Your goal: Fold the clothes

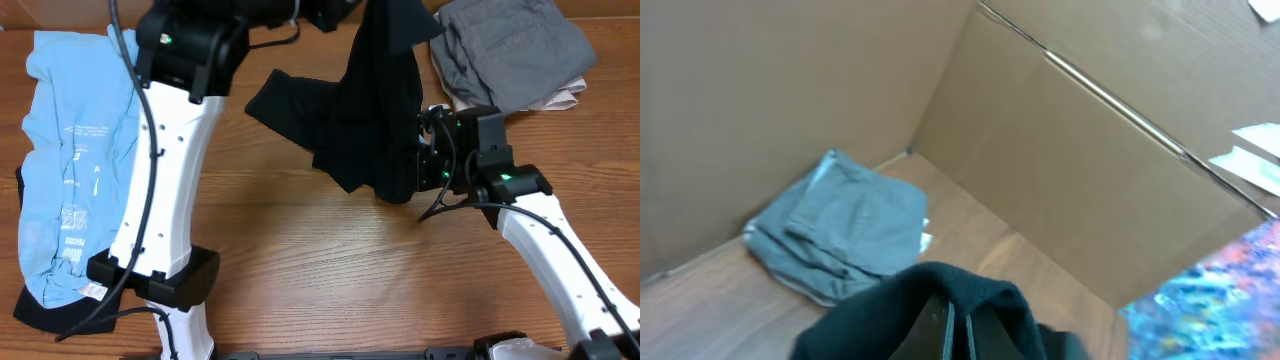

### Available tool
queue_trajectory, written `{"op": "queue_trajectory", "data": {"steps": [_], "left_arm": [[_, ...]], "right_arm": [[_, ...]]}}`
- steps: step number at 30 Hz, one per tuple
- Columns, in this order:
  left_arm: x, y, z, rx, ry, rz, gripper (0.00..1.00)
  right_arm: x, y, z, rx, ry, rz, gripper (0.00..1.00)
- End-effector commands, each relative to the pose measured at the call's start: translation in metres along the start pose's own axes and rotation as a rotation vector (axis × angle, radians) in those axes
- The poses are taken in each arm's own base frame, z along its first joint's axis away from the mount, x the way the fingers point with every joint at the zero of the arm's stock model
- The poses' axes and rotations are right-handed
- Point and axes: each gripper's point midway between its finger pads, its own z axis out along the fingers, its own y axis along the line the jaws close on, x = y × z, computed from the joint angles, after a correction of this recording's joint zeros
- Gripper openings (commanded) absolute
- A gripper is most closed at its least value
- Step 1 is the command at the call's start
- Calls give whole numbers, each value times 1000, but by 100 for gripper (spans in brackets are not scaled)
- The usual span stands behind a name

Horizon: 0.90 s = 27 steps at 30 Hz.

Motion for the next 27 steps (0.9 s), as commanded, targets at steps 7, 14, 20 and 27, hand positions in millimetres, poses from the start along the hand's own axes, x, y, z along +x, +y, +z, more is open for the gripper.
{"op": "queue_trajectory", "data": {"steps": [7,14,20,27], "left_arm": [[-81,8,-137,-136,-247,82,4],[-98,-49,-225,-161,-341,203,4],[-94,-122,-281,-266,-422,366,4],[-68,-142,-309,-476,-435,399,4]], "right_arm": [[-74,21,-164,92,-285,51,4],[-81,46,-251,132,-372,30,4],[-71,67,-290,130,-401,17,4],[-60,72,-302,136,-380,24,4]]}}
